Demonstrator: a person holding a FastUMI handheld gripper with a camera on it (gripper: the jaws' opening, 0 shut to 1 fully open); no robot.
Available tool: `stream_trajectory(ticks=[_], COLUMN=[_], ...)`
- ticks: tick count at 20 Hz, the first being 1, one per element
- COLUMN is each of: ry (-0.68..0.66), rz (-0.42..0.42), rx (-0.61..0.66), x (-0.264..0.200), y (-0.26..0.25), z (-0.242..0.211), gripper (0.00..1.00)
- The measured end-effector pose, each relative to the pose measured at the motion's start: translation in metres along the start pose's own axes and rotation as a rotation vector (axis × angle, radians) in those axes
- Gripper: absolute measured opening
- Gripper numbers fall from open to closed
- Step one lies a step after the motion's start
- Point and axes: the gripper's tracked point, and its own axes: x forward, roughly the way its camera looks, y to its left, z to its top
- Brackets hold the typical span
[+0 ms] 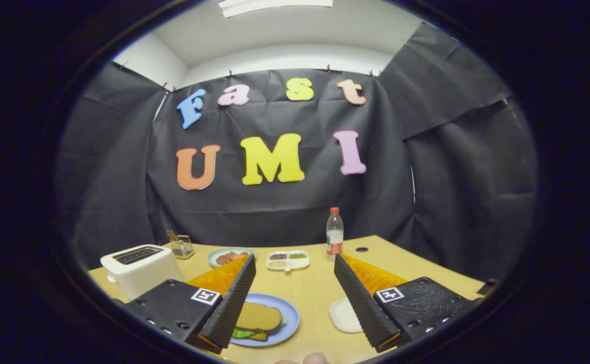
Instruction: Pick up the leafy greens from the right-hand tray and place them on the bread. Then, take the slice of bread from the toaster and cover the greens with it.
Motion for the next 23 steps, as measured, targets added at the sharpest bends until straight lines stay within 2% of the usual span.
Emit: stream_trajectory(ticks=[4, 8, 11, 18, 23], ry=[-0.116, -0.124, -0.131, -0.055, -0.037], rz=[-0.010, 0.020, 0.040, 0.093, 0.104], rx=[-0.061, -0.035, -0.036, -0.024, 0.007], x=[-0.022, -0.041, -0.050, -0.055, -0.060], y=[-0.019, -0.016, -0.009, -0.002, -0.008], z=[0.059, 0.082, 0.087, 0.049, 0.053], gripper=[0.95, 0.95, 0.95, 0.95, 0.95])
